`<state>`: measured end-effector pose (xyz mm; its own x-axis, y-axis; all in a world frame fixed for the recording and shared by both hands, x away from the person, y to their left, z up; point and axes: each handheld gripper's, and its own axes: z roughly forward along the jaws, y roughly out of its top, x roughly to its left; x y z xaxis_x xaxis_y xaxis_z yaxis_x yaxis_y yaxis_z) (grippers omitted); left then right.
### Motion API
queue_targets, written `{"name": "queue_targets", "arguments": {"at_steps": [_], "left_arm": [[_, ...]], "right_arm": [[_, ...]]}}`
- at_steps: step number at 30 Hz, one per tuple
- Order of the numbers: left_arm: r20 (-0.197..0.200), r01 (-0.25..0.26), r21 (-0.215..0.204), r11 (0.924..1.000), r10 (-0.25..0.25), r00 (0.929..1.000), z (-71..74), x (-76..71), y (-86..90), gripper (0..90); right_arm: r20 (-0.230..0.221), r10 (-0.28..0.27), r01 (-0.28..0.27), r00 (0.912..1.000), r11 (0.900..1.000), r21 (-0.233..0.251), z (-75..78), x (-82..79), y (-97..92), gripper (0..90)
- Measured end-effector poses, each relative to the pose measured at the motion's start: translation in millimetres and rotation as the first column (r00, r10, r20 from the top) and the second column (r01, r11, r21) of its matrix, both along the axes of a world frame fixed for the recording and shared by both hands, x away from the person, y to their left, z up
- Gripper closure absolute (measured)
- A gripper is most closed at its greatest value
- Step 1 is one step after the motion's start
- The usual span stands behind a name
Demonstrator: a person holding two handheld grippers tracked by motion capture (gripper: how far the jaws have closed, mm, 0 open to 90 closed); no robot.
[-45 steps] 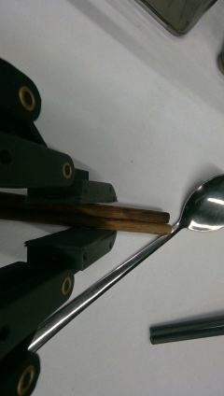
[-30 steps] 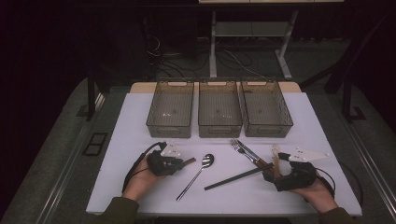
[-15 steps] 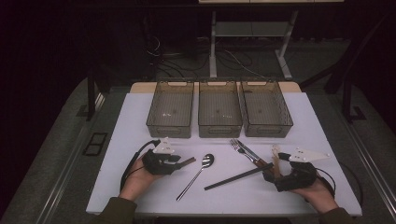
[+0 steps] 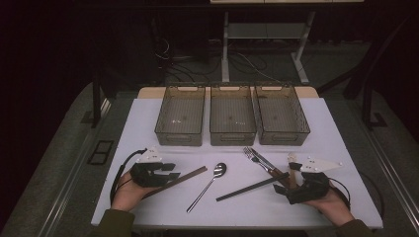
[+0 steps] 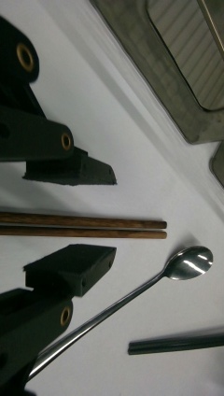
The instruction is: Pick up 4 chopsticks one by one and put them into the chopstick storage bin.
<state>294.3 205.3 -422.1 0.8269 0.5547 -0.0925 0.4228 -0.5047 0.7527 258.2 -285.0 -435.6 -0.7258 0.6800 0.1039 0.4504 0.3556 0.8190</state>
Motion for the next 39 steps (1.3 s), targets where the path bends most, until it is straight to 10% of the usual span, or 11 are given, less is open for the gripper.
{"name": "queue_targets", "arguments": {"at_steps": [15, 39], "left_arm": [[-0.06, 0.05, 0.035, 0.9981, -0.048, 0.997, -9.5, -1.6, 6.9, 79.1], [-0.078, 0.071, 0.073, 0.9948, -0.066, 0.9948, -14.7, -0.5, 2.8, 80.6]], "right_arm": [[-0.001, -0.004, 0.004, 1.0, 1.0, -0.003, 0.3, -1.5, -0.5, 0.8], [-0.001, -0.005, 0.005, 1.0, 1.0, -0.003, 0.3, -1.4, -0.5, 0.8]]}}
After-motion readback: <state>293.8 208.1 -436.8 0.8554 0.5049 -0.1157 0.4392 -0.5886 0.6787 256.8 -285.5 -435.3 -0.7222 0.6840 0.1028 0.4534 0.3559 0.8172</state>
